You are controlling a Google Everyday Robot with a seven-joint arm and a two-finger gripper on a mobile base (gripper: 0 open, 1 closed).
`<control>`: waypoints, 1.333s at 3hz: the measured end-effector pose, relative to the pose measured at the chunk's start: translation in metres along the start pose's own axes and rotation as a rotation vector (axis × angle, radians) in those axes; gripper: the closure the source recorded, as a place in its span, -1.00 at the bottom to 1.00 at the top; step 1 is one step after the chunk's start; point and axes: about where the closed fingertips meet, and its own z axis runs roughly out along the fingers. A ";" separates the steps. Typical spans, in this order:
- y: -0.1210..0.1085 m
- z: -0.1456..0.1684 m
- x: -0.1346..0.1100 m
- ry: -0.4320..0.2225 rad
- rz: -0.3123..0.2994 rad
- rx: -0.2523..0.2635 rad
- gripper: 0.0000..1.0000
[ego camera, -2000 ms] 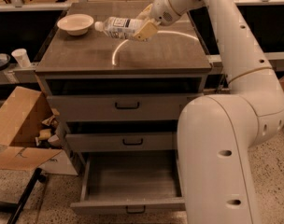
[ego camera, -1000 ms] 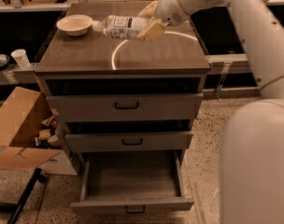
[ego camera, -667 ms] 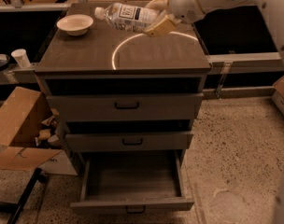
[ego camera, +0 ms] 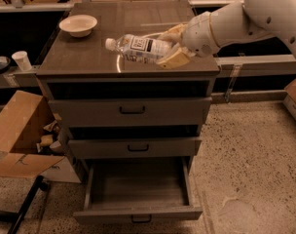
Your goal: Place blue plastic bottle into bottom drawer
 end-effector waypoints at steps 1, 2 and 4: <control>0.000 0.001 0.000 0.000 0.000 -0.001 1.00; 0.010 0.011 0.004 0.012 0.017 -0.016 1.00; 0.091 0.055 0.089 0.019 0.217 -0.037 1.00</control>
Offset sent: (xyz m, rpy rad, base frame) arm -0.0111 0.0123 -0.0277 -0.0226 0.0547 -0.0162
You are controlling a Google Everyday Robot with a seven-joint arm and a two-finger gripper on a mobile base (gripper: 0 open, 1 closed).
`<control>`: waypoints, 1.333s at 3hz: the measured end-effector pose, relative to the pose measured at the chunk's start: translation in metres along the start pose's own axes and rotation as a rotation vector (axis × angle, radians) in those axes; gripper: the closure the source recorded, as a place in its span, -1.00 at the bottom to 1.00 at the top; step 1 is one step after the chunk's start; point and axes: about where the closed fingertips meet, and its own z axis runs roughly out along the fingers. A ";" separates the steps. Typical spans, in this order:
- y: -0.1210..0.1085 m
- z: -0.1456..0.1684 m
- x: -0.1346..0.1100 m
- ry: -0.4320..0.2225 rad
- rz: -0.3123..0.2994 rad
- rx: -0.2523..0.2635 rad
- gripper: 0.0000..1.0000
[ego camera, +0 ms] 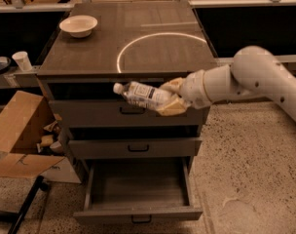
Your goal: Place blue plastic bottle into bottom drawer
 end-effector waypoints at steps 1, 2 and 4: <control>0.060 0.049 0.087 0.074 0.145 -0.098 1.00; 0.094 0.081 0.149 0.154 0.239 -0.168 1.00; 0.116 0.110 0.212 0.200 0.373 -0.184 1.00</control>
Offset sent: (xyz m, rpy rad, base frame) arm -0.0915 -0.0156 -0.2670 -0.1377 0.4736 -0.0527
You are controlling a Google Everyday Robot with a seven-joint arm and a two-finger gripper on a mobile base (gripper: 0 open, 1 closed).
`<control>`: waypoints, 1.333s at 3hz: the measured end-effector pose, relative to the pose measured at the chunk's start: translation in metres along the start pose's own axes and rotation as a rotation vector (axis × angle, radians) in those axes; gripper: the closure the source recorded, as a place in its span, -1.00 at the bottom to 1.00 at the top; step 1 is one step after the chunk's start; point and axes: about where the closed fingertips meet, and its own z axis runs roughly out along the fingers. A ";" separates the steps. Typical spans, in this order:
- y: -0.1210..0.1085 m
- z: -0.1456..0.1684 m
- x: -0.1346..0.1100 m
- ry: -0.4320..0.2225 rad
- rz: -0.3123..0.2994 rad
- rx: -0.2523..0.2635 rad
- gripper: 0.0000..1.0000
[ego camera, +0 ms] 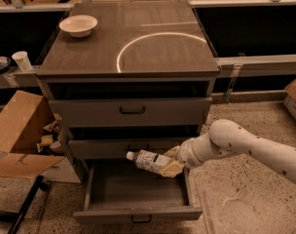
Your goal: Place blue plastic bottle into bottom drawer
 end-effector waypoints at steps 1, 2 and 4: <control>-0.002 0.014 0.008 0.055 0.031 0.000 1.00; -0.028 0.068 0.072 0.122 0.150 -0.020 1.00; -0.052 0.163 0.170 0.146 0.309 -0.090 1.00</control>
Offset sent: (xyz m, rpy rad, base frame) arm -0.0007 -0.0153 -0.1775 -0.1087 0.2872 -0.1106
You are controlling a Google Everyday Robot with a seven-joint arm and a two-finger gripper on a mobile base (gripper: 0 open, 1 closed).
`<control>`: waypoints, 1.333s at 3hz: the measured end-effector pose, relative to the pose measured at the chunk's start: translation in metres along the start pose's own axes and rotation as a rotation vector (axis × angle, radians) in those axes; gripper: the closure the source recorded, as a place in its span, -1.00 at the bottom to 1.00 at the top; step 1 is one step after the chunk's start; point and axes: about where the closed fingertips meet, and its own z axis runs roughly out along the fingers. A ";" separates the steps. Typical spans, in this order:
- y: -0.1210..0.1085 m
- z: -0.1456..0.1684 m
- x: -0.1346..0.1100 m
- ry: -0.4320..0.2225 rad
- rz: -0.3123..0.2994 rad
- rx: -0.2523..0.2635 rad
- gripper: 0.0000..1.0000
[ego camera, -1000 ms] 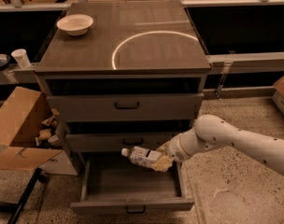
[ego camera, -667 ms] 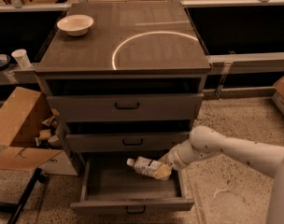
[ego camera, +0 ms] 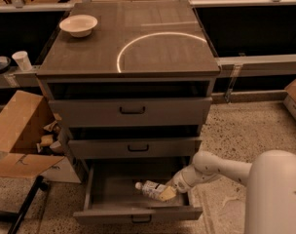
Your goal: Place blue plastic bottle into bottom drawer
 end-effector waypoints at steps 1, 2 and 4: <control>-0.027 0.028 0.008 -0.026 0.026 -0.013 0.62; -0.052 0.051 0.014 -0.039 0.034 -0.028 0.15; -0.090 0.089 0.015 -0.017 0.044 -0.068 -0.77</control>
Offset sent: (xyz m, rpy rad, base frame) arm 0.0550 -0.0085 -0.1077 0.0667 0.0163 -0.0483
